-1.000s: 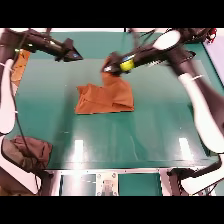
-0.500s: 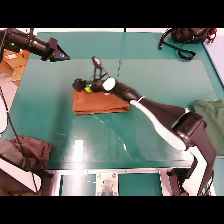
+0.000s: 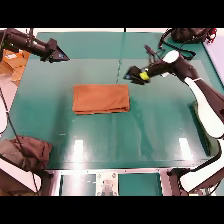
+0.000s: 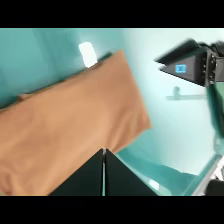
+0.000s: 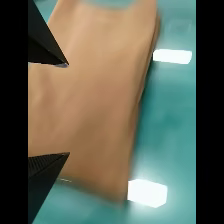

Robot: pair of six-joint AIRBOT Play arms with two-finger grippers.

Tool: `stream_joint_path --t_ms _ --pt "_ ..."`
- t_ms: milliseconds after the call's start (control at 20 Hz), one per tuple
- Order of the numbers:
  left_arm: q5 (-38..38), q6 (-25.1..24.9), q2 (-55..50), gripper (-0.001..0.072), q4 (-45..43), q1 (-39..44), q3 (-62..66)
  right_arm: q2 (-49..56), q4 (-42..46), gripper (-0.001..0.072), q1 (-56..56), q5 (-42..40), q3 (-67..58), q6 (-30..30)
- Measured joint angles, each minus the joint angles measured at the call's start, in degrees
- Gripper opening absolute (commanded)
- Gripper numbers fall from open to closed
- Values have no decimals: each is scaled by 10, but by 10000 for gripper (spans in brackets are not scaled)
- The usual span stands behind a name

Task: Fold the shirts.

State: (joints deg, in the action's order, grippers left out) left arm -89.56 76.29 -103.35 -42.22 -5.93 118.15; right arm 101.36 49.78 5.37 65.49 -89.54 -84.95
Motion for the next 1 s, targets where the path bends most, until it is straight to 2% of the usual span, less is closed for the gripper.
stream_joint_path --t_ms 150,350,400,450,750,1000 --pt "5 1 0 23 -31 1 0 3 -21 608 -16 7 73 22" --pt "31 1 0 23 -117 0 0 31 -101 605 19 -13 123 62" --pt "38 1 0 23 -144 1 0 37 -123 337 30 -21 127 72" --pt "46 1 0 22 -167 0 0 42 -134 25 41 -32 126 80" --pt "68 -2 0 23 -233 0 0 24 -199 15 37 -24 26 103" --pt "59 -3 0 23 -245 0 0 -47 -181 15 -80 12 -76 54"
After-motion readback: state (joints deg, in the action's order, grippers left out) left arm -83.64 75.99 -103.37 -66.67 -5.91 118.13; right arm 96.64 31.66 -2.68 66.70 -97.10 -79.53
